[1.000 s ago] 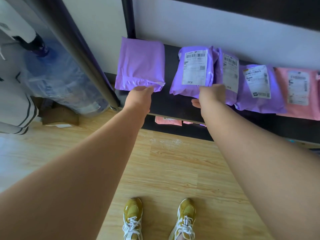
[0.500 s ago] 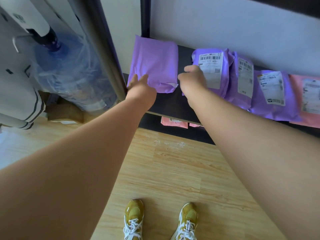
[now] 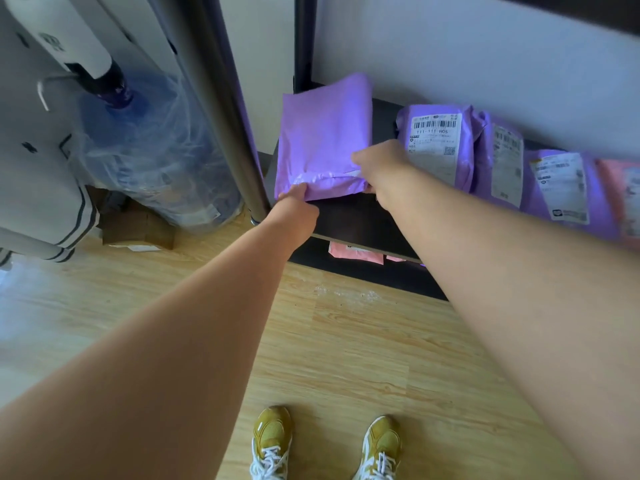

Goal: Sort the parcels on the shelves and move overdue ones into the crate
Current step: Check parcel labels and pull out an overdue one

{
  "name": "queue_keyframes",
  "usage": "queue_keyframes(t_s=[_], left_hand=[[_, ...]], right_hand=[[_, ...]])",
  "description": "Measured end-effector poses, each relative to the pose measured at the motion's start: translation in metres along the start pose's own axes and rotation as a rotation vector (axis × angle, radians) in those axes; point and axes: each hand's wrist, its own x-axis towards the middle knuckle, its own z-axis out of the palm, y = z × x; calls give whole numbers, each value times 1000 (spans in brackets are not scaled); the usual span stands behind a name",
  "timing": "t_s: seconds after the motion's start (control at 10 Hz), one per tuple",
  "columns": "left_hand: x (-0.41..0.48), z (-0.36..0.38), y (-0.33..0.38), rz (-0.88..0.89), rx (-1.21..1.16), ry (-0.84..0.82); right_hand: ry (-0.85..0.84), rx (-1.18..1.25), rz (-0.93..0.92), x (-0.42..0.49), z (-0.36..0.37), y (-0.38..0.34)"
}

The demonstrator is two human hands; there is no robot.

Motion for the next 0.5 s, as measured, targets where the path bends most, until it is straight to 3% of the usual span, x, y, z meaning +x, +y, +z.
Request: queue_keyframes(t_s=[0.2,0.3,0.5], left_hand=[[-19,0,-4,97,-104,19],[-32,2,1,101,-164,12],[-67,-3,22,-70,-672,12]], right_hand=[[-69,-75,-11,-4,-10,13],[-2,-57,-95,-21,-21,22],[92,-118,-254,-74,-63,41]])
